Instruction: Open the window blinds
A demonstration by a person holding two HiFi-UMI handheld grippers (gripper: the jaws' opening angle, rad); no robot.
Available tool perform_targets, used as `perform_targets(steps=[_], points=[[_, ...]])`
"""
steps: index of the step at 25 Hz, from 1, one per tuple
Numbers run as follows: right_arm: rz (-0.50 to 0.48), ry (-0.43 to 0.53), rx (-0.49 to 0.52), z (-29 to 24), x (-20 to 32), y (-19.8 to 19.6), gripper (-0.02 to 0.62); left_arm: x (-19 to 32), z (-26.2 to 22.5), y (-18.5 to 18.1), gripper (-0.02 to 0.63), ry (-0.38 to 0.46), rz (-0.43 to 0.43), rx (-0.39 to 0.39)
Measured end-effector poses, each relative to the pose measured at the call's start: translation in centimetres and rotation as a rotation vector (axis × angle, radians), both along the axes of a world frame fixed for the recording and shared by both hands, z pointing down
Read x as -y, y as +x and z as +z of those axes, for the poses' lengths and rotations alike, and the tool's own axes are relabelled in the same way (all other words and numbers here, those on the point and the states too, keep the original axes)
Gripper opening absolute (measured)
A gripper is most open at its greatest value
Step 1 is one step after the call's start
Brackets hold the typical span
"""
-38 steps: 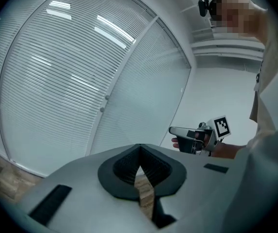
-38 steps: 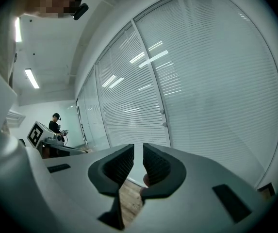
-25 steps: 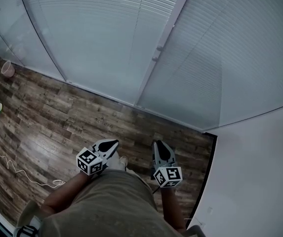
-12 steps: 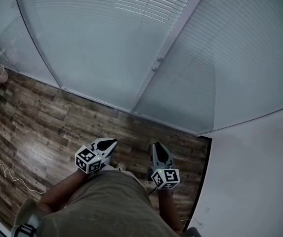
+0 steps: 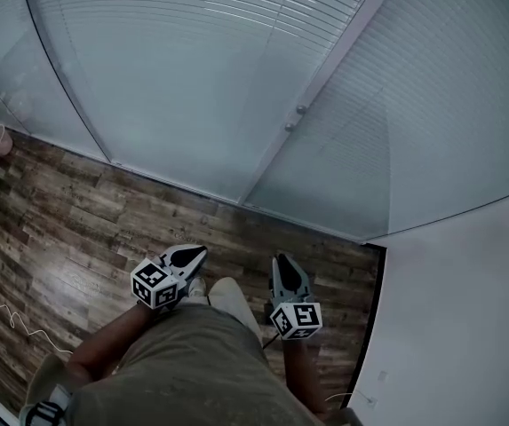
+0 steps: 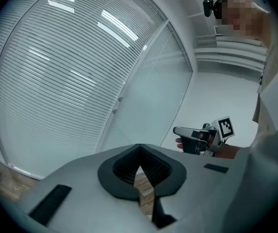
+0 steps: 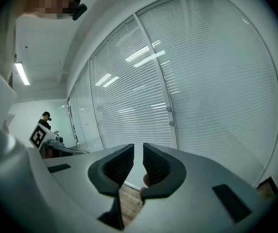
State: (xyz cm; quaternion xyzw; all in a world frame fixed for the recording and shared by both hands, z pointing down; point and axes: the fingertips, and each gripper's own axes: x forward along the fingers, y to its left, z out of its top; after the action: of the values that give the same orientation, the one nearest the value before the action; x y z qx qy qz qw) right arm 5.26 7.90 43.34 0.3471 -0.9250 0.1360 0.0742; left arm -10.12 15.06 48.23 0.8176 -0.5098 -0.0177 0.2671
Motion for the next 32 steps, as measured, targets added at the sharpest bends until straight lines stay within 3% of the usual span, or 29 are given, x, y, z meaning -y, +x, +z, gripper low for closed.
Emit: perform_targets(steps=[5, 23, 28, 32], points=[[0.009, -0.013, -0.004, 1.9, 0.2, -0.2, 0.044, 0.4, 1.5, -0.7, 0.015, 0.001, 0.0, 0.01], [0.011, 0.004, -0.006, -0.2, 5.1, 0.9, 0.044, 5.7, -0.4, 0.6, 0.014, 0.028, 0.001, 0.001], [-0.025, -0.03, -0.013, 0.2, 7.5, 3.0, 0.044, 7.5, -1.0, 3.7, 0.014, 0.034, 0.018, 0.019], [-0.09, -0.031, -0.035, 0.1, 9.9, 2.9, 0.044, 9.9, -1.9, 4.1, 0.014, 0.059, 0.038, 0.062]])
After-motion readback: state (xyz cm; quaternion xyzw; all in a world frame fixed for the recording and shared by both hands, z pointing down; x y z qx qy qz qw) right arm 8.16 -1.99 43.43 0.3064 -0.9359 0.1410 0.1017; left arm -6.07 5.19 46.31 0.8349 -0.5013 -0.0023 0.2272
